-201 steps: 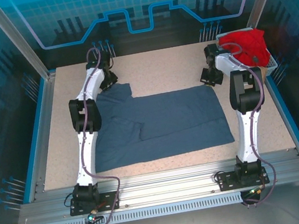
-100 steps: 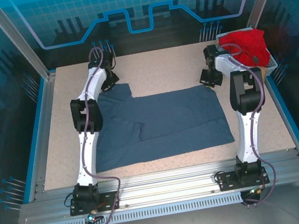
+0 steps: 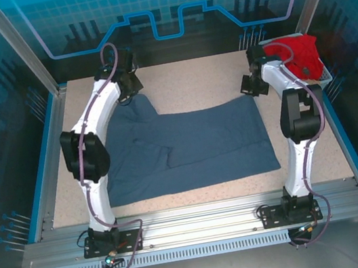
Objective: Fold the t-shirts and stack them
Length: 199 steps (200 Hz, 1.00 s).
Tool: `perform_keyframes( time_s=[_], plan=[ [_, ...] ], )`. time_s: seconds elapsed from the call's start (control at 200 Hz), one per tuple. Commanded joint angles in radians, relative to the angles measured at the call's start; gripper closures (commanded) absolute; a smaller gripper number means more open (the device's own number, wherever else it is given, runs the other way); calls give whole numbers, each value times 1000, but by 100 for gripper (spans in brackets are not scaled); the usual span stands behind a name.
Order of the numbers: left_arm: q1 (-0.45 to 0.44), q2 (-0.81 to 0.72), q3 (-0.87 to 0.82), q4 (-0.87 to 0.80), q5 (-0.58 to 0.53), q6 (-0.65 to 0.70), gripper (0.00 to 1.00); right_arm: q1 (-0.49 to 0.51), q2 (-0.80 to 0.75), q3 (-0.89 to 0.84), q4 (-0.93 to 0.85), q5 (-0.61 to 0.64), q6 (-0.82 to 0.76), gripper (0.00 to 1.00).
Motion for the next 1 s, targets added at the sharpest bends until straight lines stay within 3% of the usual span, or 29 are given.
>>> perform_keyframes(
  time_s=[0.0,0.545,0.99],
  plan=[
    [7,-103,-143,-14,49,26,100,17,-76,-43,8,8,-35,100],
    [1,-749,-842,-90,172,-129,100,14,-401,-504,11,65,84,100],
    [-5,-973,-1045,-197,201,-175,100,3,-455,-642,-8,98,90,100]
  ],
)
